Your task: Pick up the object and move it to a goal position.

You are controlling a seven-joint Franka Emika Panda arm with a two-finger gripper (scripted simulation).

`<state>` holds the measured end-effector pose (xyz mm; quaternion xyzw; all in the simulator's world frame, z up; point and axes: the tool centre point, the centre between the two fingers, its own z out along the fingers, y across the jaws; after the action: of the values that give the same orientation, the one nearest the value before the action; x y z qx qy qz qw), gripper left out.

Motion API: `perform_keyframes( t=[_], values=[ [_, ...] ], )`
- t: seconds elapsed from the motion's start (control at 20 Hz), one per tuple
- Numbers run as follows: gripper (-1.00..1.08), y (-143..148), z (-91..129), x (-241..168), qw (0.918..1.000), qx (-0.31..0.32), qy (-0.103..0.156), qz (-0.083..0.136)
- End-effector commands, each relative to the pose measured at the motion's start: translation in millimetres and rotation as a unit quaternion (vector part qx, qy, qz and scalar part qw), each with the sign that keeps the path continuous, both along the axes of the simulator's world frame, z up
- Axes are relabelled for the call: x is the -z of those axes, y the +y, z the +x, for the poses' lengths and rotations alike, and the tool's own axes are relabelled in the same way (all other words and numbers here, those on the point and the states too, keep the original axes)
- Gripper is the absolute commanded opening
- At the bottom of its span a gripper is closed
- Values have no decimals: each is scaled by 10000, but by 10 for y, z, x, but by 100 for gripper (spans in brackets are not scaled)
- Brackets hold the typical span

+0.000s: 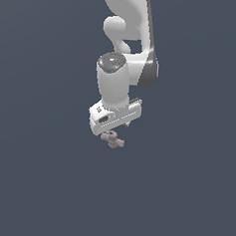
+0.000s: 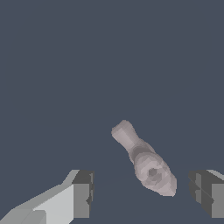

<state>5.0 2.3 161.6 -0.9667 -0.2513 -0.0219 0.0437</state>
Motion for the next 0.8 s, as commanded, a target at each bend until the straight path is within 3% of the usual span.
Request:
perform_keyframes(
  t=[0.0, 0.35, 0.75],
  values=[
    [68, -17, -3, 25, 9996, -265, -38, 49],
    [68, -64, -10, 91, 9949, -982, -162, 176],
    [68, -119, -19, 159, 9829, -1785, -337, 309]
  ],
)
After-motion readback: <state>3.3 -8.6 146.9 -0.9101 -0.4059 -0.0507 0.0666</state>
